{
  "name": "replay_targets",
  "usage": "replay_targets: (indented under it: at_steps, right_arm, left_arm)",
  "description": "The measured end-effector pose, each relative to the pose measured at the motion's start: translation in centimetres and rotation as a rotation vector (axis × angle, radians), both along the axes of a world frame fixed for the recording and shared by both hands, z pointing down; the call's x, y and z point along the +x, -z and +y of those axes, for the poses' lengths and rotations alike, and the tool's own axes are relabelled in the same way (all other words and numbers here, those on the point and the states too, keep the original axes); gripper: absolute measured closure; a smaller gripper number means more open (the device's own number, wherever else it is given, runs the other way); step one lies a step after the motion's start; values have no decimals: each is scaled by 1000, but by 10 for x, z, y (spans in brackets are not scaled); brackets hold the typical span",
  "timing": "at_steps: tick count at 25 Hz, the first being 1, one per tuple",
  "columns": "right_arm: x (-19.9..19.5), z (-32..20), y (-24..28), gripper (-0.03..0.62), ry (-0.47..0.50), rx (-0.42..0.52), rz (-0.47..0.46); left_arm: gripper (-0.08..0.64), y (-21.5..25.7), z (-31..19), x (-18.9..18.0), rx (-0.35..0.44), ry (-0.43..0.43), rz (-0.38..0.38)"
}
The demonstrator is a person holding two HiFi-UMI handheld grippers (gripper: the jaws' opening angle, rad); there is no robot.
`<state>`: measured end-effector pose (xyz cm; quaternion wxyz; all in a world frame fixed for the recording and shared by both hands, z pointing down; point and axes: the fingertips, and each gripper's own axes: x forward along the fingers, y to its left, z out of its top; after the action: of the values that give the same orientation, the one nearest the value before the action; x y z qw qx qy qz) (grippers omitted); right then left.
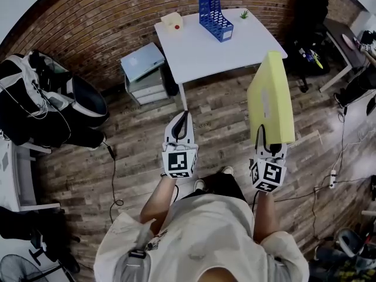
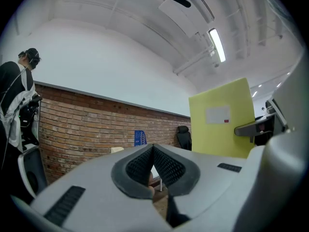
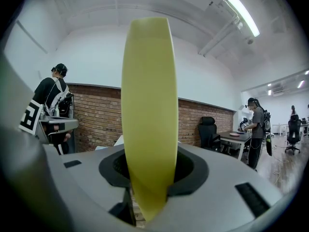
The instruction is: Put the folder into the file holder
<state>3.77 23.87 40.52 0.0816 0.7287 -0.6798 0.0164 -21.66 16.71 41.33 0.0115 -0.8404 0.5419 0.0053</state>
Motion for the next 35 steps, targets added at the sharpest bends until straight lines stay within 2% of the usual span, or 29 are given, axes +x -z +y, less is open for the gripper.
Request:
replay_targets:
  at_steps: [4, 8, 14, 25, 35]
  right_arm:
    - [6, 13, -6, 428, -7, 14, -11]
    - [13, -1, -14, 430, -7, 13, -28]
    - [34, -41, -21, 430, 12, 21, -51]
    - [100, -132, -25, 430, 34, 11, -96]
    - [146, -196, -30, 430, 82, -5, -126]
  left_arm:
    - [552, -5, 11, 10, 6, -18, -10]
    - [552, -7, 0, 17, 5, -23, -26]
    - [552, -5, -34, 38, 24, -6, -36]
    - [552, -14, -124, 113, -17, -1, -91]
    - [552, -16, -180, 169, -45, 21, -137]
